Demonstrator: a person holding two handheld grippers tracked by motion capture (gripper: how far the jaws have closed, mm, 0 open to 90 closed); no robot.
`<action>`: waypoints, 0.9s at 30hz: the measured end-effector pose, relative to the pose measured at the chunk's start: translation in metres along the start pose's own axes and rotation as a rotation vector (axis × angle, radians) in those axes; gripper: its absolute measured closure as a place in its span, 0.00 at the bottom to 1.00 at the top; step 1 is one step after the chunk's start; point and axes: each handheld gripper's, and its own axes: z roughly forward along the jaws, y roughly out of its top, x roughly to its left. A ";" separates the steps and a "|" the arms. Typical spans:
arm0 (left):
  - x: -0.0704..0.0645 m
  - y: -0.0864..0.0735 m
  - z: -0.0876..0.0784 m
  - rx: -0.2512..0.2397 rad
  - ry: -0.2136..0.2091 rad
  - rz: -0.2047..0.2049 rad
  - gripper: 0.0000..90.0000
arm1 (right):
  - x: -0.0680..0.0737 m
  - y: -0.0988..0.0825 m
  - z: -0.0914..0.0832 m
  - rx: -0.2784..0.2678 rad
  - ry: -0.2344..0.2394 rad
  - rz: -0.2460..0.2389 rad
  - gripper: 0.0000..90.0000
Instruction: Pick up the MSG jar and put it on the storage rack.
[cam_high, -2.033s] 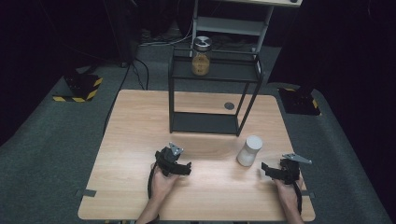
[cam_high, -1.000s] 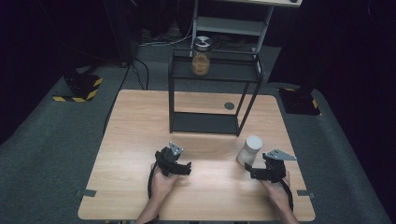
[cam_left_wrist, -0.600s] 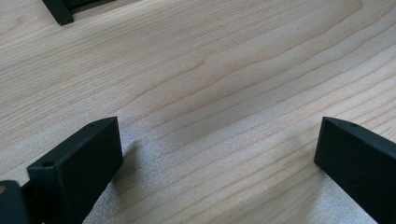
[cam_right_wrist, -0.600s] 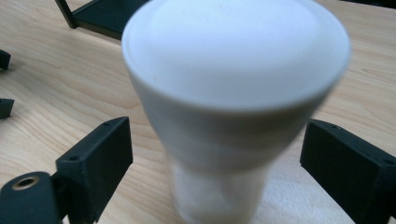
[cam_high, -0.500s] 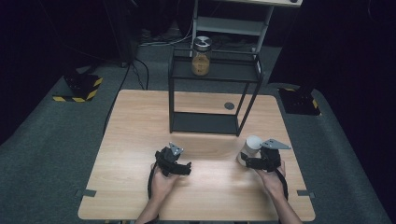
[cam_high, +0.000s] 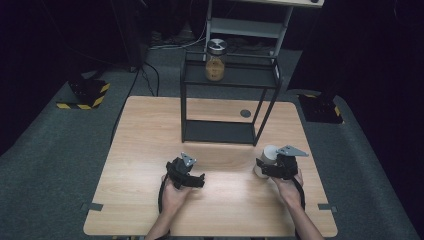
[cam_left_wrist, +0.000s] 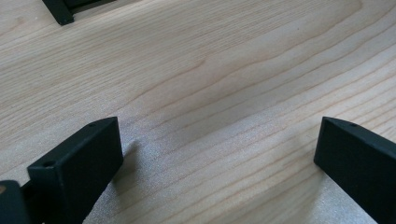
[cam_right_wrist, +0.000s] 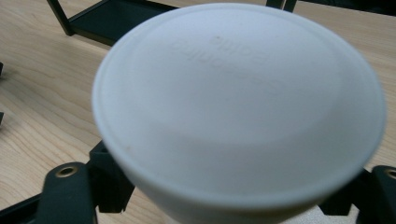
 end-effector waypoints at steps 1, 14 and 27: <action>0.000 0.000 0.000 0.000 0.000 0.000 0.01 | -0.002 -0.001 0.001 0.000 0.006 0.004 0.30; 0.000 0.000 0.000 0.000 0.000 0.000 0.01 | -0.003 -0.006 0.001 -0.012 0.011 0.006 0.36; 0.000 0.000 0.000 -0.001 0.001 -0.001 0.02 | 0.001 -0.005 0.000 -0.014 -0.002 -0.007 0.37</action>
